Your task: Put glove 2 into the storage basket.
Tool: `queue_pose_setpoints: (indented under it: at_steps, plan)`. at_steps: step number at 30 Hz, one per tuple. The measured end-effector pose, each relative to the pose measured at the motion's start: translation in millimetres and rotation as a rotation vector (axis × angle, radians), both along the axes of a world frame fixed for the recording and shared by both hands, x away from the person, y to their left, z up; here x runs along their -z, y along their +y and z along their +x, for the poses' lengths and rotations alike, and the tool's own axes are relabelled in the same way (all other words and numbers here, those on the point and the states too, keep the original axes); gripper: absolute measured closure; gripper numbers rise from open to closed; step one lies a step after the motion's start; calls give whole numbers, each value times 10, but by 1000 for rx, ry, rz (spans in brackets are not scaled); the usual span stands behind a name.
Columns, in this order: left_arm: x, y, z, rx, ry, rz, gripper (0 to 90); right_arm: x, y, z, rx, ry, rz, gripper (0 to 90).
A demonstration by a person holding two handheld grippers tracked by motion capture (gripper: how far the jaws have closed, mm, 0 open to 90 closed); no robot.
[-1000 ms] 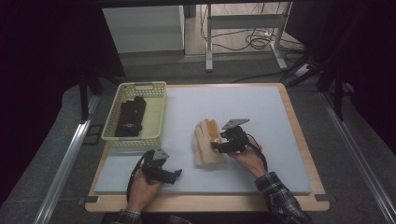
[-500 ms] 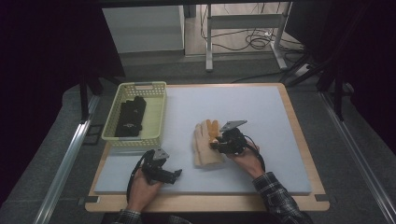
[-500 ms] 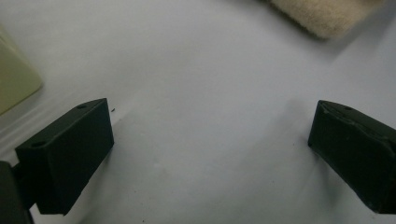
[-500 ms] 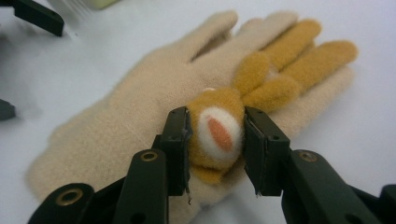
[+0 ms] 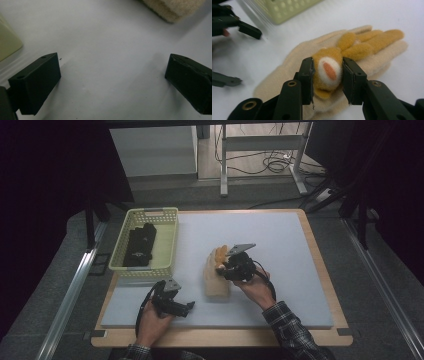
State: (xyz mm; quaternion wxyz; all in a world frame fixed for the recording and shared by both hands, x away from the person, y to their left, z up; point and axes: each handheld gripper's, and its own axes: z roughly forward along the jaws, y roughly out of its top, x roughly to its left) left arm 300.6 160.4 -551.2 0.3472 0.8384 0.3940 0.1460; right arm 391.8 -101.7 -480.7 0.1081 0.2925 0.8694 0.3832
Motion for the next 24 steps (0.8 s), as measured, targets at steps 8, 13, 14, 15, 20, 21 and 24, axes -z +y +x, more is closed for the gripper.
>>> queue_pose_setpoints:
  at_steps: [8, 13, 14, 15, 20, 21, 24]
  plan:
    - [2, -4, -1, -3, 1, -5, 5, 131, -88, 29, 18, 38, -25, 572]
    - [3, -5, -2, -4, 0, -6, 5, 89, -113, 11, 19, -7, -16, 458]
    - [3, -4, -2, -4, 0, -6, 5, 54, -139, -1, 19, -18, -15, 458]
    - [0, 0, 0, 0, 0, 0, 5, 34, -160, -11, 20, -25, -16, 457]
    - [2, -3, 0, -2, 0, -3, 5, 13, -361, -120, 6, -24, -31, 637]
    - [2, -3, 1, -2, -1, -2, 5, 37, -399, -151, -8, -23, -37, 682]
    - [0, 0, 1, 1, 0, 1, 5, 103, -462, -219, -26, -16, -53, 781]
